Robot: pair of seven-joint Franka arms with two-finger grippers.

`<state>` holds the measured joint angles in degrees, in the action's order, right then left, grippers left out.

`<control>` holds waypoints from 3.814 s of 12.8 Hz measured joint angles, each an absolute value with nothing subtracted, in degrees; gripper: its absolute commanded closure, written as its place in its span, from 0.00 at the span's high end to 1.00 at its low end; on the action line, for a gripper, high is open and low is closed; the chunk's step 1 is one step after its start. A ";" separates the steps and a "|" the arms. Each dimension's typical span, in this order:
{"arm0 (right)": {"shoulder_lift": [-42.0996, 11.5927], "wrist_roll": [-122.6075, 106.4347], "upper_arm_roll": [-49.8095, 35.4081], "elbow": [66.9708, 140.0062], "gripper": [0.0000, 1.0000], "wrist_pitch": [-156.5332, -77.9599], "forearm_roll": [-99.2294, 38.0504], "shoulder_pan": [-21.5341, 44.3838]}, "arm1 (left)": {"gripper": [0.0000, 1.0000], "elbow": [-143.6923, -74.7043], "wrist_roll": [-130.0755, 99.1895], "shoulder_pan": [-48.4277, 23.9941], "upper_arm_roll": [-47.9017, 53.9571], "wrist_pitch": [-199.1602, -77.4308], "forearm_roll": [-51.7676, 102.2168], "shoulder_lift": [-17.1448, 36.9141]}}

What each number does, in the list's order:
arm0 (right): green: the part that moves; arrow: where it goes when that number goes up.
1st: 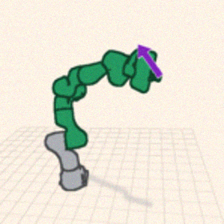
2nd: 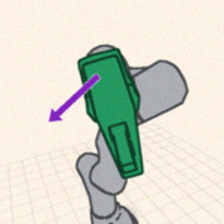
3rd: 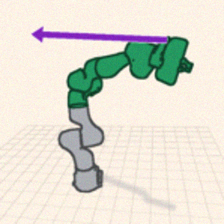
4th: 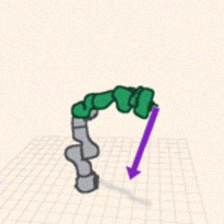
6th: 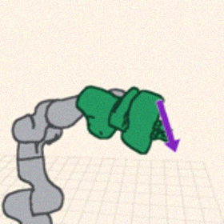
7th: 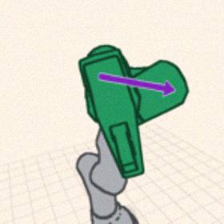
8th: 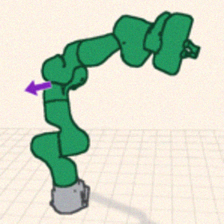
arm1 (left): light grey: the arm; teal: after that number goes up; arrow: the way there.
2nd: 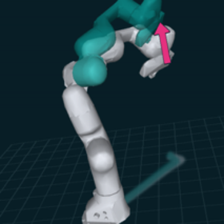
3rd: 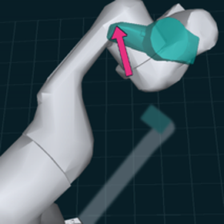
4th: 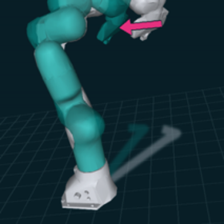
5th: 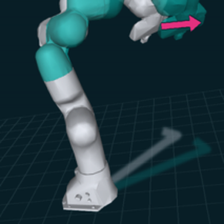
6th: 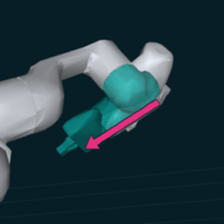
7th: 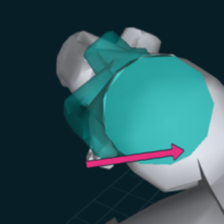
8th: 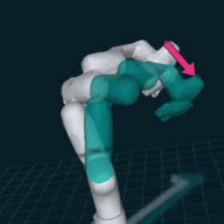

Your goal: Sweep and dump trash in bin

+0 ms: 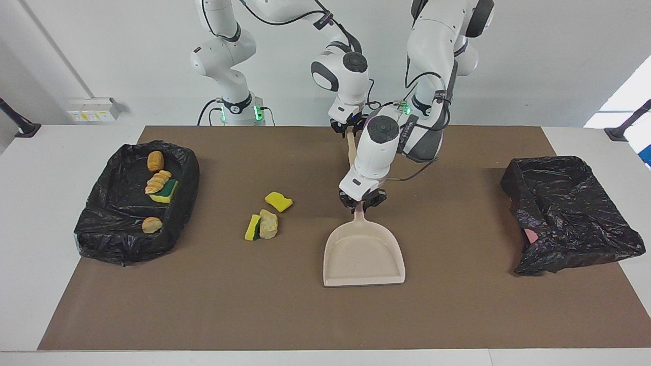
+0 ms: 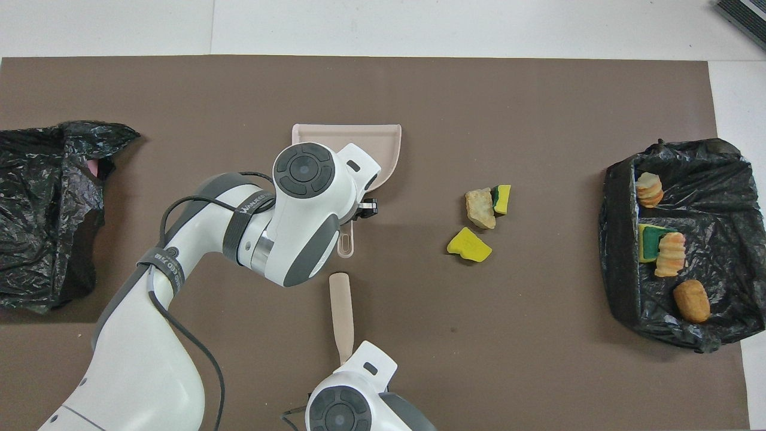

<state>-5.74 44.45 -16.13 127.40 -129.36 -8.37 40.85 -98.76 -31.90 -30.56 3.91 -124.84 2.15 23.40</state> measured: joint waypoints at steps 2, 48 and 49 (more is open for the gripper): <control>-5.81 44.45 -15.87 127.16 0.00 -129.36 -6.72 40.36 | 0.00 -98.66 -31.89 -30.55 3.71 -124.84 2.14 23.36; 9.13 47.06 -15.13 125.15 0.00 -108.75 6.67 23.40 | 0.00 -112.86 75.25 -10.08 1.82 -116.13 -4.49 9.41; 8.80 42.92 -15.10 125.54 0.00 -108.59 8.24 19.66 | 0.00 -113.31 72.09 -12.31 1.92 -116.19 -4.50 9.34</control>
